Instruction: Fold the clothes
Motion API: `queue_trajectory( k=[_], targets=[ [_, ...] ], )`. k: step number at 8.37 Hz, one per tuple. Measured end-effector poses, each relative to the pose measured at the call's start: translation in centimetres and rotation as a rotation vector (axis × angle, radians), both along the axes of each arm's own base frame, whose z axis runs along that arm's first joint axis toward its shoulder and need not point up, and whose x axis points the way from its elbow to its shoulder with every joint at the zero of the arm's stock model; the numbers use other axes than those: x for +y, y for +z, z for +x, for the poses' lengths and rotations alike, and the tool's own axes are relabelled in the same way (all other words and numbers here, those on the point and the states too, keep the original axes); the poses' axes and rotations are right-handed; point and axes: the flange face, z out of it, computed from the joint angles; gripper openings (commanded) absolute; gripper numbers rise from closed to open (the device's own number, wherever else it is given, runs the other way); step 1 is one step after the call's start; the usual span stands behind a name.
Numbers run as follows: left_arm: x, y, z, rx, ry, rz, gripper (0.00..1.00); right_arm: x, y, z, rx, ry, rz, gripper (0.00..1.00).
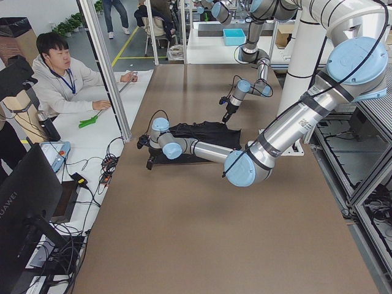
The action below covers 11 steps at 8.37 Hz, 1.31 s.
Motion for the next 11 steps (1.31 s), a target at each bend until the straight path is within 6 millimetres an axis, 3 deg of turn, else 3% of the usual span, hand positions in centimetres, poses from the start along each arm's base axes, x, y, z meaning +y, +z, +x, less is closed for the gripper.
queue_trajectory(
  k=[3,7,11],
  targets=[
    [0.2,-0.1,-0.1,0.006,-0.004,-0.001,1.00,-1.5,-1.0,0.6,0.054,-0.025,0.085,0.94],
    [0.4,0.0,0.3,0.006,0.000,-0.004,1.00,-7.1,-6.4,1.0,0.174,-0.017,0.158,0.94],
    [0.5,0.1,0.3,0.006,0.001,-0.005,1.00,-13.2,-9.6,-6.2,0.333,-0.079,0.198,0.94]
  ],
)
